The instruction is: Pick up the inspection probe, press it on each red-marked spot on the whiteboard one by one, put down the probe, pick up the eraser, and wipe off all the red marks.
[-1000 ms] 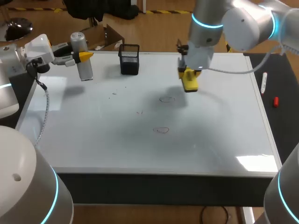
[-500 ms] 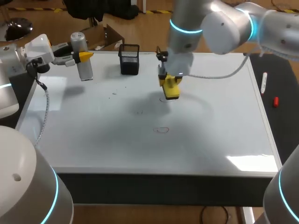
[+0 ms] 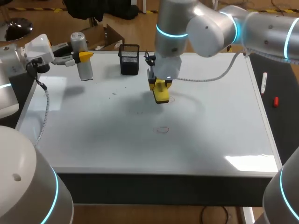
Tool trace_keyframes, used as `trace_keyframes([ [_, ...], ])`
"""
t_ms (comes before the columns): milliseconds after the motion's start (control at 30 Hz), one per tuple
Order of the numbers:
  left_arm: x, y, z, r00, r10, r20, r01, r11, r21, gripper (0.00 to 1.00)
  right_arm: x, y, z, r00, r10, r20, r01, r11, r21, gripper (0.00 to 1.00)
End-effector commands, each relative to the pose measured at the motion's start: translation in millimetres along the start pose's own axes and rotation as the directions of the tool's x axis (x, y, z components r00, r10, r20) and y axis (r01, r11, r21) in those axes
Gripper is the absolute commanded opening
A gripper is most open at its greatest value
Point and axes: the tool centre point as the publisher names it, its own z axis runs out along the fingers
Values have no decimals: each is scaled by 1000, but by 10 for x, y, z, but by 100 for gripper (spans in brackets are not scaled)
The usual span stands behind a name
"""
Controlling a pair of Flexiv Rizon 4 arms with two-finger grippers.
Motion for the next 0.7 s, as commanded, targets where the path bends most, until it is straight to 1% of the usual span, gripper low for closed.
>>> trace_keyframes([
  [33,3,-11,-1,1000,1,1,-1,1000,1,0,-48,-23,97,1000,1,-28,-1,1000,-2,0],
  [233,3,-11,-1,1000,1,1,-1,1000,1,0,-38,-16,226,999,19,-27,-20,1000,-8,0],
  [400,3,-11,-1,1000,1,1,-1,1000,1,0,-25,-26,257,999,28,-20,-28,1000,-6,0],
  [700,3,-11,-1,1000,1,1,-1,1000,1,0,108,-14,363,999,38,-25,-39,999,-30,0],
])
